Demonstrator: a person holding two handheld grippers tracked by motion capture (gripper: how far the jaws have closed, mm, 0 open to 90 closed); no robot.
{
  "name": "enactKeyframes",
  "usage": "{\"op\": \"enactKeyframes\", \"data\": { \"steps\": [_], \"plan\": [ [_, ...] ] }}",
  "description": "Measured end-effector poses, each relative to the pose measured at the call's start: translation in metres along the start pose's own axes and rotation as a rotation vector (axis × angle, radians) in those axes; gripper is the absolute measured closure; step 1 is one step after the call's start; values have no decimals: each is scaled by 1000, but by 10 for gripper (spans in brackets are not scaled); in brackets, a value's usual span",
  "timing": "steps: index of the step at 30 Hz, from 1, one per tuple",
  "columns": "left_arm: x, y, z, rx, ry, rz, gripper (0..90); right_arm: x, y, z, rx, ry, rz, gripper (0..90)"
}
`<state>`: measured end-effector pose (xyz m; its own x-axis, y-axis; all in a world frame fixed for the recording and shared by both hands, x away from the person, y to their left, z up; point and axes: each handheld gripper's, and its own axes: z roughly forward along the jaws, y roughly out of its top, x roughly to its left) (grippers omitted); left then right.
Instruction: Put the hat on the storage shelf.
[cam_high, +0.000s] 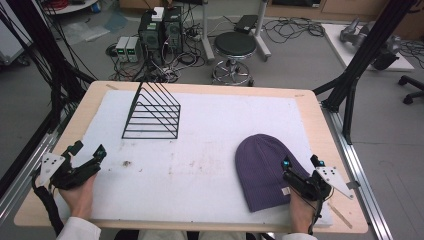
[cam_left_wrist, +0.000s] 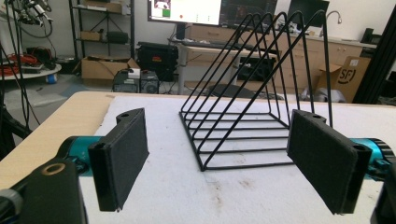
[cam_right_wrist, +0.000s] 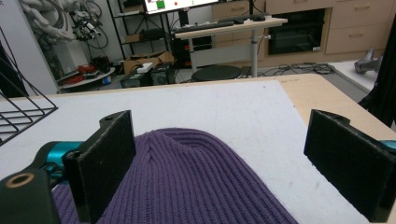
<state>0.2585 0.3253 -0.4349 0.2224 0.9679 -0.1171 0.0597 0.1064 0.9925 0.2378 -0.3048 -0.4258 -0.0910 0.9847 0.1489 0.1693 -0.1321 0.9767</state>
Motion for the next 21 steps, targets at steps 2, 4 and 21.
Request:
{"op": "enactKeyframes", "data": {
  "steps": [2, 4, 21],
  "plan": [
    [1, 0, 1, 0, -2, -5, 207, -1, 0, 1, 0, 0, 0, 80],
    [1, -1, 1, 1, -2, -8, 207, -1, -1, 1, 8, 2, -1, 80],
    [-1, -1, 1, 3, -11, -19, 207, -1, 0, 1, 7, 12, -4, 80]
  ]
}}
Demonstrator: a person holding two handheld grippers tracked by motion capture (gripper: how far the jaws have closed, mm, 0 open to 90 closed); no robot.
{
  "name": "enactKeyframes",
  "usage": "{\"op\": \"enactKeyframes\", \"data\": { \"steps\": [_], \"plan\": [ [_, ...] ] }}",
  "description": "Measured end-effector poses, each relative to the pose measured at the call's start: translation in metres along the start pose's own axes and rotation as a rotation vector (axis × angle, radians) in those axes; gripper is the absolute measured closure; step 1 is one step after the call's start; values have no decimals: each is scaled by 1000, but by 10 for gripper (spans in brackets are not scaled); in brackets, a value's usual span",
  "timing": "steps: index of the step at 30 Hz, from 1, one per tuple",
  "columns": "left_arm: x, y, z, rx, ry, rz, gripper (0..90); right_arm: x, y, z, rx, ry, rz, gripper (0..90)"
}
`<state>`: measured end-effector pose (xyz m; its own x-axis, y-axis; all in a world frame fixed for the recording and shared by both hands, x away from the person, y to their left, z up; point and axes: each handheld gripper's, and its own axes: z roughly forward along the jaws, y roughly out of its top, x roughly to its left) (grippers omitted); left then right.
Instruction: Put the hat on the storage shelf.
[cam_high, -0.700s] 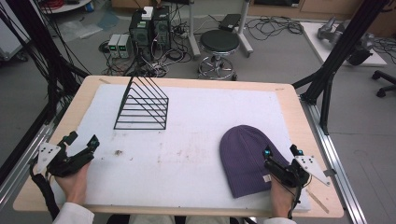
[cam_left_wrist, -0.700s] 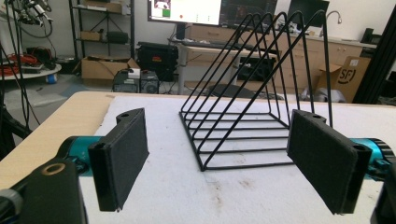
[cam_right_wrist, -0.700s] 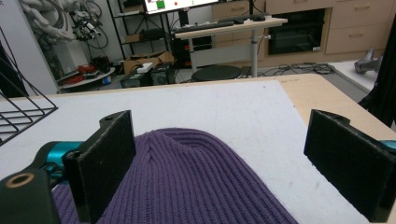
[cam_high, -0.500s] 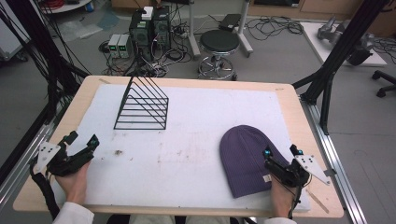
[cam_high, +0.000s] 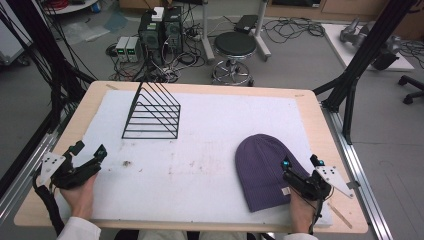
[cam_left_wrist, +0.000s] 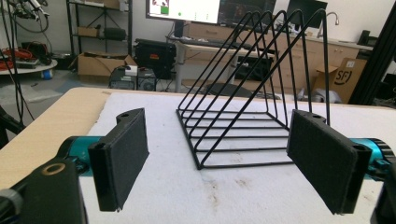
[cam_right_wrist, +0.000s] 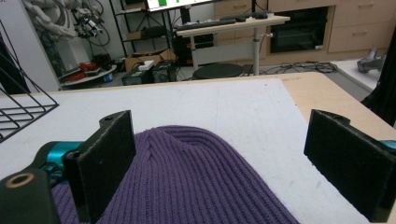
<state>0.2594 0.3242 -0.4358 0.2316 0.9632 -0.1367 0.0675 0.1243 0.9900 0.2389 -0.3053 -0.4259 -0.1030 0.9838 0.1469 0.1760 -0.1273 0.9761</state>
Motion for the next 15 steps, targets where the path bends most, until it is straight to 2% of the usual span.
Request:
{"op": "enactKeyframes", "data": {
  "steps": [4, 8, 11, 15],
  "plan": [
    [-1, 0, 0, 0, 1, 6, 207, 0, 7, 3, 13, 5, -21, 79],
    [-1, 0, 0, 5, 0, 14, 206, 0, 17, 5, -6, -4, -2, 79],
    [-2, 0, 0, 5, -1, 17, 207, -1, 23, 11, -1, -7, -41, 79],
    [-4, 0, 0, 6, -4, 23, 207, -1, 29, 19, -6, -7, -62, 79]
  ]
}}
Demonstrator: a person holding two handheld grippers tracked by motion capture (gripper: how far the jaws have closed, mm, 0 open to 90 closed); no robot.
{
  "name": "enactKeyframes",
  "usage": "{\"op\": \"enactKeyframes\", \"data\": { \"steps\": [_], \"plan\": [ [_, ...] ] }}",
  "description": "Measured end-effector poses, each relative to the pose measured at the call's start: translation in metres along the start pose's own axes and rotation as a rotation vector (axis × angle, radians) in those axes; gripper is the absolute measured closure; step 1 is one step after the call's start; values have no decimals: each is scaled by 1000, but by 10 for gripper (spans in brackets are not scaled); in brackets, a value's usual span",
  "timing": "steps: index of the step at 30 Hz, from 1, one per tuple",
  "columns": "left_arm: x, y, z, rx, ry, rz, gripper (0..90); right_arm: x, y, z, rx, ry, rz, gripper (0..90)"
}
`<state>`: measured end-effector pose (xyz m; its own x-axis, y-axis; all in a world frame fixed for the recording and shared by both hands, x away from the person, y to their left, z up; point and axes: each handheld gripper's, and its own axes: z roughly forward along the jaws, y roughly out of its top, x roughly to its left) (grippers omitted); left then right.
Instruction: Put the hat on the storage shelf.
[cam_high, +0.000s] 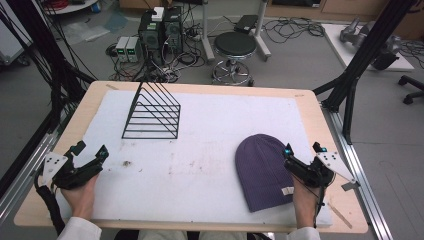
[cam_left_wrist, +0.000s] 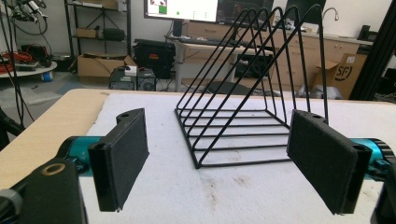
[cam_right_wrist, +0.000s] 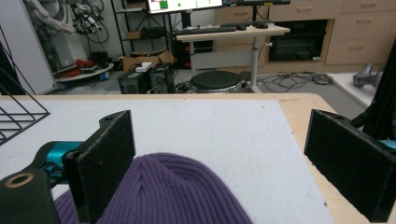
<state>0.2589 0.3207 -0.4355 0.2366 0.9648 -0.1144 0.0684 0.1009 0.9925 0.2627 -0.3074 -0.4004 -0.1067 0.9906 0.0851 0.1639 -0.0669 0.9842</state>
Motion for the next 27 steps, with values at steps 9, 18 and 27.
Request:
{"op": "enactKeyframes", "data": {
  "steps": [9, 18, 27],
  "plan": [
    [0, 0, 1, 7, -9, -5, 205, 1, 15, 21, 63, 56, -72, 79],
    [-2, -1, 4, 20, -26, 2, 200, 2, 27, 49, 166, 127, -98, 79],
    [0, -1, 4, 8, -40, -10, 200, 3, 28, 71, 261, 160, -155, 80]
  ]
}}
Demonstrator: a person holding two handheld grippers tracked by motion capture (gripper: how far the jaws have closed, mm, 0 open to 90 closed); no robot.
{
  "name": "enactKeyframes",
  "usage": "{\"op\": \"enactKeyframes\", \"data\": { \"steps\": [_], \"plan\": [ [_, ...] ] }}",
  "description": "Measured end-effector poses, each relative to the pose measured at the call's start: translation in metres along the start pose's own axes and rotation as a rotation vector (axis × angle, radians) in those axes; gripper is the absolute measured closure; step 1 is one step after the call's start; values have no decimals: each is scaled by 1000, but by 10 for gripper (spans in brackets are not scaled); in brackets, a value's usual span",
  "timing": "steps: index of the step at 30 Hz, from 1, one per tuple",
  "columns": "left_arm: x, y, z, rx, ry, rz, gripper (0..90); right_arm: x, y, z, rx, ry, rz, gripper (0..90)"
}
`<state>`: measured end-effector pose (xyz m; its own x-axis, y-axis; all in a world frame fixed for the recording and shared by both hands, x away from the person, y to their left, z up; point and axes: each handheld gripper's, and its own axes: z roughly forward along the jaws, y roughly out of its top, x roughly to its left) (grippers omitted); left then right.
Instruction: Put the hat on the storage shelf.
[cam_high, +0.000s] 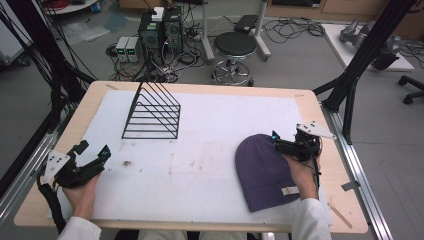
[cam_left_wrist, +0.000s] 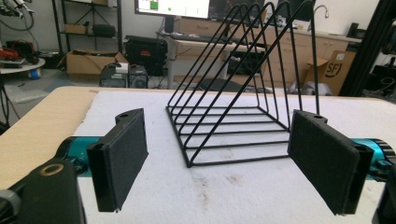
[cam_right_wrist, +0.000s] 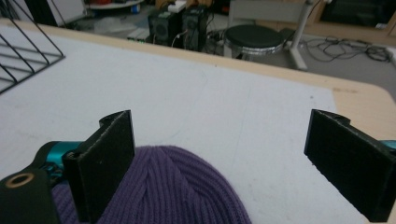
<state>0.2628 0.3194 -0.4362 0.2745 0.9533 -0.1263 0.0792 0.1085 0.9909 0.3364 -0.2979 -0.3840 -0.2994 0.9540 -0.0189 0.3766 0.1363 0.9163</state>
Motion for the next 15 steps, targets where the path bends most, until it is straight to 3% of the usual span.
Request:
{"op": "enactKeyframes", "data": {
  "steps": [4, 5, 9, 12, 15],
  "plan": [
    [-1, 0, 0, -2, -15, 2, 199, -5, -5, 18, 76, 51, -13, 80],
    [-1, 0, 0, -2, -15, 2, 200, -5, -5, 18, 76, 51, -13, 80],
    [-2, 0, 1, 1, -17, 7, 200, -8, -4, 33, 159, 34, -65, 80],
    [-2, 0, 1, 4, -23, -1, 199, -9, -3, 36, 167, 41, -65, 80],
    [-3, 0, 1, 1, -25, 1, 200, -14, -6, 43, 233, 53, -50, 80]
  ]
}}
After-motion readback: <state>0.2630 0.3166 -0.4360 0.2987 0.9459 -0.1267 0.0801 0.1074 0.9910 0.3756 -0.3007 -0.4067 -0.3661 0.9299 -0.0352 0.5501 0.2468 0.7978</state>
